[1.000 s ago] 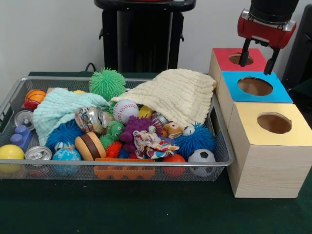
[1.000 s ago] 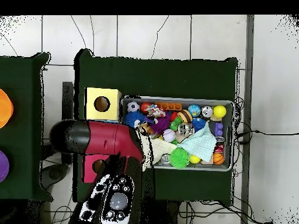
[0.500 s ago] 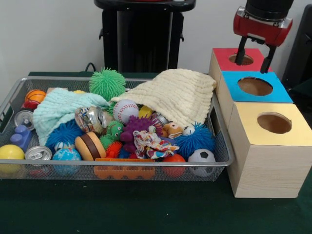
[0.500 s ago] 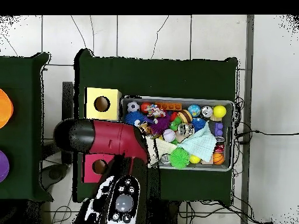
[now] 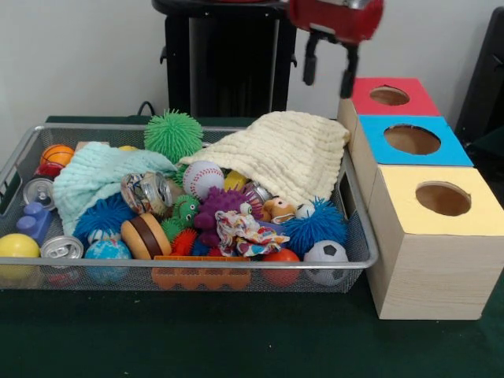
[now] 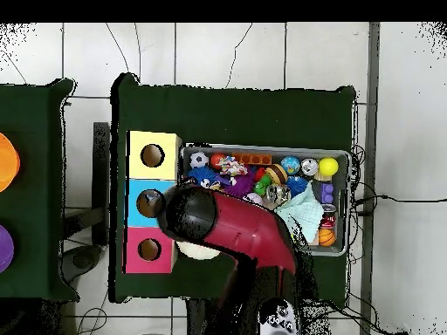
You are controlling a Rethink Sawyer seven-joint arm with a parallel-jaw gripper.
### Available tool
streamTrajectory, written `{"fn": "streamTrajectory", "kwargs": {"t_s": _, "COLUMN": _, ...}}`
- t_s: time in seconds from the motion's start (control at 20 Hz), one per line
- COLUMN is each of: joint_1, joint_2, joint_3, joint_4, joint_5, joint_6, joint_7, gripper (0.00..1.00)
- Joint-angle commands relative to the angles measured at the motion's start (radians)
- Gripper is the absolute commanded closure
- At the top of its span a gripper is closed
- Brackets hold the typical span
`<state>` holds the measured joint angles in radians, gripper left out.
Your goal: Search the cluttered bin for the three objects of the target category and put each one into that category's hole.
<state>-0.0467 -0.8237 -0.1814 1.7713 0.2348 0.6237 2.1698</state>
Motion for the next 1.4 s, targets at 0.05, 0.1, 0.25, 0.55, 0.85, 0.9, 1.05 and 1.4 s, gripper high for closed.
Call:
{"fn": "streamTrajectory", "kwargs": {"t_s": 0.05, "joint_1": -0.238, "joint_2": -0.104, "joint_3": 0.205, "joint_4": 0.303, "joint_5": -0.078, "joint_6": -0.161, "joint_7": -0.281, "gripper": 0.0}}
{"fn": "streamTrajectory", "kwargs": {"t_s": 0.1, "joint_1": -0.284, "joint_2": -0.11, "joint_3": 0.231, "joint_4": 0.326, "joint_5": -0.093, "joint_6": -0.177, "joint_7": -0.304, "gripper": 0.0}}
{"fn": "streamTrajectory", "kwargs": {"t_s": 0.25, "joint_1": -0.376, "joint_2": -0.113, "joint_3": 0.29, "joint_4": 0.363, "joint_5": -0.153, "joint_6": -0.213, "joint_7": -0.316, "gripper": 0.0}}
{"fn": "streamTrajectory", "kwargs": {"t_s": 0.55, "joint_1": -0.51, "joint_2": -0.078, "joint_3": 0.377, "joint_4": 0.383, "joint_5": -0.299, "joint_6": -0.265, "joint_7": -0.277, "gripper": 0.0}}
{"fn": "streamTrajectory", "kwargs": {"t_s": 0.85, "joint_1": -0.584, "joint_2": -0.013, "joint_3": 0.443, "joint_4": 0.381, "joint_5": -0.432, "joint_6": -0.331, "joint_7": -0.199, "gripper": 0.0}}
{"fn": "streamTrajectory", "kwargs": {"t_s": 0.9, "joint_1": -0.586, "joint_2": -0.005, "joint_3": 0.448, "joint_4": 0.379, "joint_5": -0.45, "joint_6": -0.338, "joint_7": -0.181, "gripper": 0.0}}
{"fn": "streamTrajectory", "kwargs": {"t_s": 1.05, "joint_1": -0.59, "joint_2": 0.013, "joint_3": 0.458, "joint_4": 0.361, "joint_5": -0.494, "joint_6": -0.342, "joint_7": -0.139, "gripper": 0.0}}
{"fn": "streamTrajectory", "kwargs": {"t_s": 1.4, "joint_1": -0.572, "joint_2": 0.051, "joint_3": 0.462, "joint_4": 0.332, "joint_5": -0.549, "joint_6": -0.354, "joint_7": -0.06, "gripper": 0.0}}
